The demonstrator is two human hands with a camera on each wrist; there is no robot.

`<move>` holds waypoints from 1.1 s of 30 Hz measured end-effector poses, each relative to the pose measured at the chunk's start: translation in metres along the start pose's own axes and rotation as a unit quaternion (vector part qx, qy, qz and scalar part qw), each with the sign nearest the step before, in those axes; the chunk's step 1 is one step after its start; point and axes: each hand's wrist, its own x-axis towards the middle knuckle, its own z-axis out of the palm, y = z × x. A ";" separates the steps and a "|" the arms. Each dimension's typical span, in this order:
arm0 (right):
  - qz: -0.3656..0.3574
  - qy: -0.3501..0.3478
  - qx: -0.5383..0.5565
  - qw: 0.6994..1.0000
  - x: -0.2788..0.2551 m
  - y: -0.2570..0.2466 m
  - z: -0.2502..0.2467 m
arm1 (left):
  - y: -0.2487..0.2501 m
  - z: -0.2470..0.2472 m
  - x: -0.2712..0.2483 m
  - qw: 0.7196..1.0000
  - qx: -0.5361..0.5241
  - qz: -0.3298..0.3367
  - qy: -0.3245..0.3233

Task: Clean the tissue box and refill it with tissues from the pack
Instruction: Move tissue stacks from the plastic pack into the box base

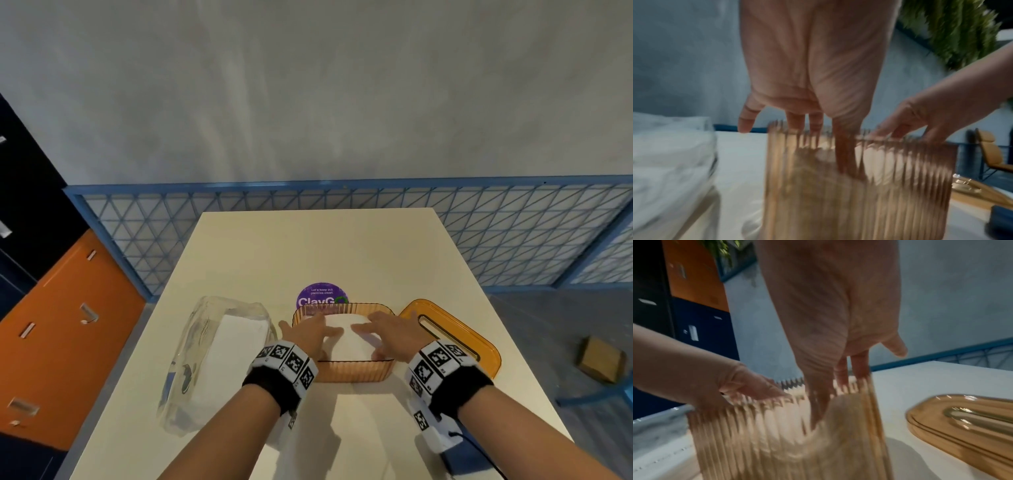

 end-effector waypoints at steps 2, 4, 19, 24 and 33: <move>0.005 -0.019 -0.015 1.000 0.005 0.001 0.005 | -0.007 0.005 0.006 0.999 -0.023 -0.005 -0.024; 0.006 -0.021 -0.034 0.999 0.009 -0.001 0.008 | -0.010 0.006 0.009 0.998 -0.054 -0.011 -0.028; 0.071 0.225 0.278 0.931 0.007 0.022 0.029 | -0.067 0.008 -0.059 0.887 -0.249 -0.294 0.254; 0.099 0.132 0.298 0.940 0.012 0.013 0.040 | -0.082 0.055 -0.042 0.919 -0.192 -0.335 0.079; 0.107 0.113 0.347 0.925 0.018 0.017 0.042 | -0.079 0.064 -0.029 0.916 -0.161 -0.346 0.125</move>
